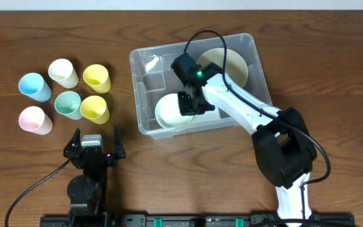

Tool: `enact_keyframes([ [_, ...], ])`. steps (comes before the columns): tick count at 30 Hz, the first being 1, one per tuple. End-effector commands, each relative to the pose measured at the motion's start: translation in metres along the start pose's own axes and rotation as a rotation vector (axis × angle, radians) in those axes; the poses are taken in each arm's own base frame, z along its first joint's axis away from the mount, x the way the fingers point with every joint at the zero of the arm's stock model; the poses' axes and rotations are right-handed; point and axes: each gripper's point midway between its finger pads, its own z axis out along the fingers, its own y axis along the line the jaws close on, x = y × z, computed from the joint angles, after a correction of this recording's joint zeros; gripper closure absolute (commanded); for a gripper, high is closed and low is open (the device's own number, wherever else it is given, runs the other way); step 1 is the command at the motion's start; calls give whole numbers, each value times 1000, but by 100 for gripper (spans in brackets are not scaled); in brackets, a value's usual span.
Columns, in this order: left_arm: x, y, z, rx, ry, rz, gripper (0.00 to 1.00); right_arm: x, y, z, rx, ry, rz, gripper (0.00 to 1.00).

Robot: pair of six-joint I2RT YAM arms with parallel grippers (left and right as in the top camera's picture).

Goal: Pack container
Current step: 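Lower the white bowl onto the grey bowl at the bin's front-left, then open the right gripper and lift it off the white bowl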

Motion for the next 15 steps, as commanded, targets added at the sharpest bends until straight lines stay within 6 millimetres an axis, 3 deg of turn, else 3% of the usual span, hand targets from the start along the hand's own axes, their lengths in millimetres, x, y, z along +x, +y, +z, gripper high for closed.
enact_keyframes([
  [1,18,4,1,-25,52,21,2,-15,-23,0,80,-47,25,99],
  [10,18,4,1,-24,52,21,2,-33,-17,-19,61,-94,14,99],
  [15,18,4,1,-24,51,21,2,-31,-31,-21,116,-83,24,99],
])
